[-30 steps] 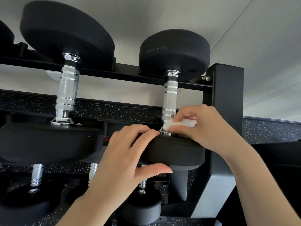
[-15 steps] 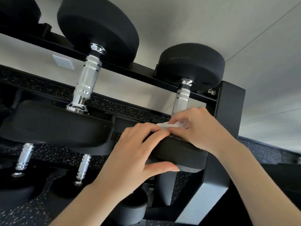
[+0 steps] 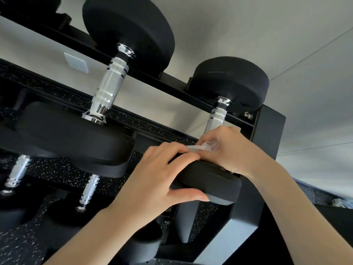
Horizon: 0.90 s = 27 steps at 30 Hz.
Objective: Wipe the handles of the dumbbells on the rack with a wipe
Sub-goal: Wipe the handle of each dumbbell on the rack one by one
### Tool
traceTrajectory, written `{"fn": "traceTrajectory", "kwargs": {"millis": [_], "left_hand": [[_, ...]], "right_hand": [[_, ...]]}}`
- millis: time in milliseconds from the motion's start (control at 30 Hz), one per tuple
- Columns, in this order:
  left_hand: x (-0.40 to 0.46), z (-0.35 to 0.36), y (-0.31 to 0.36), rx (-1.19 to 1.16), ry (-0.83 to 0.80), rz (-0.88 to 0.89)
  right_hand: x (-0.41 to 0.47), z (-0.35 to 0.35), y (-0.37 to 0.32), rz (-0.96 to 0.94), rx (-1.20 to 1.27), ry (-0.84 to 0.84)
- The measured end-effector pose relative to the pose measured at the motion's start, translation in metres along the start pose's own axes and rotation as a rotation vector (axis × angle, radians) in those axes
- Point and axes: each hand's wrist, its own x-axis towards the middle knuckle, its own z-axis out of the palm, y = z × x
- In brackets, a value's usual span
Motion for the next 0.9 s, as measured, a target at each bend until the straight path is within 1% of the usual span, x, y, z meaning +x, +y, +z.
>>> {"fn": "traceTrajectory", "kwargs": {"millis": [67, 133, 300, 467, 667, 767, 833, 900], "left_hand": [[0.0, 0.0, -0.001, -0.011, -0.002, 0.0], [0.0, 0.0, -0.001, -0.014, 0.002, -0.001], [0.001, 0.0, -0.002, -0.001, -0.001, -0.004], [0.001, -0.001, -0.001, -0.003, -0.008, -0.007], [0.001, -0.003, 0.0, -0.003, -0.023, -0.014], [0.001, -0.003, 0.0, -0.005, -0.021, -0.011], [0.001, -0.003, 0.0, -0.005, -0.017, -0.009], [0.001, -0.003, 0.0, -0.004, -0.01, -0.008]], "right_hand": [[0.0, 0.0, -0.001, 0.012, -0.008, -0.006], [0.002, 0.004, -0.002, -0.001, -0.051, 0.043], [0.014, 0.012, -0.003, -0.063, -0.318, 0.268], [0.028, 0.0, 0.002, -0.105, -0.42, 0.451], [0.052, -0.018, 0.017, -0.138, -0.338, 0.699], [0.056, -0.009, 0.025, -0.218, -0.271, 0.871], [0.056, -0.002, 0.03, -0.226, -0.144, 0.938], [0.057, 0.002, 0.034, -0.204, 0.028, 0.926]]}}
